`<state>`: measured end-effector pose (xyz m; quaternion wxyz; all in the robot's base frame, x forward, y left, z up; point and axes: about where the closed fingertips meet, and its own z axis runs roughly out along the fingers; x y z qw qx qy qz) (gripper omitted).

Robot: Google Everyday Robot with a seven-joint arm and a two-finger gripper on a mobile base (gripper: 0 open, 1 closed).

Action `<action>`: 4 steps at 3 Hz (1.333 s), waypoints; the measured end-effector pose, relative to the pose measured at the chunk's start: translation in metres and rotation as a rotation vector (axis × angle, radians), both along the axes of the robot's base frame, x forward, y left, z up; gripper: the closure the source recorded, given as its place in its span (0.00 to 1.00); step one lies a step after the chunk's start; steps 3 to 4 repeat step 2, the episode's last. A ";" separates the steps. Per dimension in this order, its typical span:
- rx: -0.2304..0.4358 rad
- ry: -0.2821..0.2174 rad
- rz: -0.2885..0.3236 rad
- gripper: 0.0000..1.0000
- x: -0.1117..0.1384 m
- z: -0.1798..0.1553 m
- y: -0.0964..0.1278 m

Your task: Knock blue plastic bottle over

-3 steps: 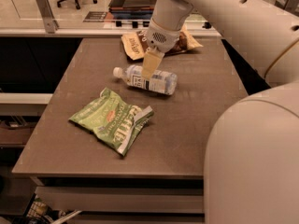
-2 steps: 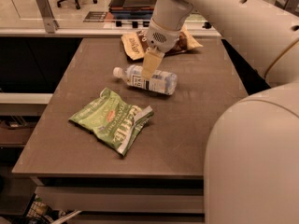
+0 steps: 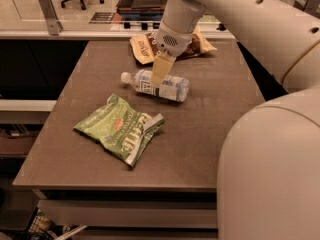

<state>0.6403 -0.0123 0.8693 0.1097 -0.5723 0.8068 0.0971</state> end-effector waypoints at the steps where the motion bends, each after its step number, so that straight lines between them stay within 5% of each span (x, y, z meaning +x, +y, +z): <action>1: 0.001 -0.001 0.001 0.00 0.001 -0.002 0.002; 4: 0.001 -0.001 0.001 0.00 0.001 -0.002 0.002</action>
Offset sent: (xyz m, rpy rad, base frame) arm 0.0011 0.0016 -0.0017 0.0014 -0.0010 0.0006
